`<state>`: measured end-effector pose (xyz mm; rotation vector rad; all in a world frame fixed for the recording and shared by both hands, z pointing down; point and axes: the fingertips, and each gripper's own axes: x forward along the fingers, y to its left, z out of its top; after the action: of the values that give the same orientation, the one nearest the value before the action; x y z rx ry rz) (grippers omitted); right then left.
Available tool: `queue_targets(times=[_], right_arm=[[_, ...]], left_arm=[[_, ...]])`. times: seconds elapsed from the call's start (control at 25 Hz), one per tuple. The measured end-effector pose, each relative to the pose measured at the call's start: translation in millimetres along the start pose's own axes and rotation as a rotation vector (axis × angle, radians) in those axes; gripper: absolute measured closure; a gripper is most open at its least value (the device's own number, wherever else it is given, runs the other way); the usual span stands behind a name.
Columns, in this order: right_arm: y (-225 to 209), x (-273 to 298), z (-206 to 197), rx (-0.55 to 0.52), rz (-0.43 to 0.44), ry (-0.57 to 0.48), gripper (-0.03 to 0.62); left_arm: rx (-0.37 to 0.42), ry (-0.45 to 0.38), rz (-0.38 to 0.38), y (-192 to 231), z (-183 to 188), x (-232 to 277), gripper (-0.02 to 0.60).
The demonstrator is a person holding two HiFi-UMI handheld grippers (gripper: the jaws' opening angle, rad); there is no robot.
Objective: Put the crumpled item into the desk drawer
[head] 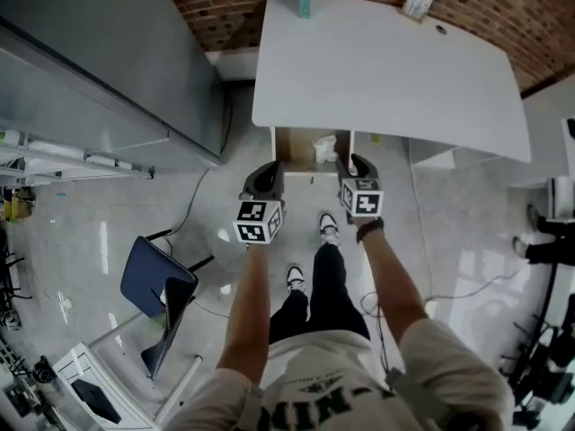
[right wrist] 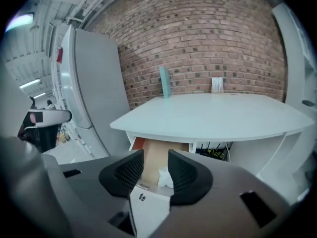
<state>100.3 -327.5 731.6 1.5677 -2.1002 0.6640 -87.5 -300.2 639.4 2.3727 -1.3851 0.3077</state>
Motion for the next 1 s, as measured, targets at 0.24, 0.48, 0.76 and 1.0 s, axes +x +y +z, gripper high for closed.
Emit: queue_targets(times=[0.24, 0.48, 0.76, 1.0], right_arm=[[15, -76, 47, -0.008, -0.035, -0.130, 0.474], [23, -147, 87, 0.025, -0.044, -0.258, 0.510], [31, -215, 123, 0.008, -0.061, -0.381, 0.546], [40, -259, 143, -0.088, -0.119, -0.457, 0.562]], left_arm=[[0.034, -0.040, 0.000, -25, 36, -37, 0.584], [0.085, -0.092, 0.011, -46, 75, -78, 0.583], [0.156, -0.137, 0.033, -68, 112, -119, 0.583], [0.170, -0.199, 0.038, -86, 135, -146, 0.584]])
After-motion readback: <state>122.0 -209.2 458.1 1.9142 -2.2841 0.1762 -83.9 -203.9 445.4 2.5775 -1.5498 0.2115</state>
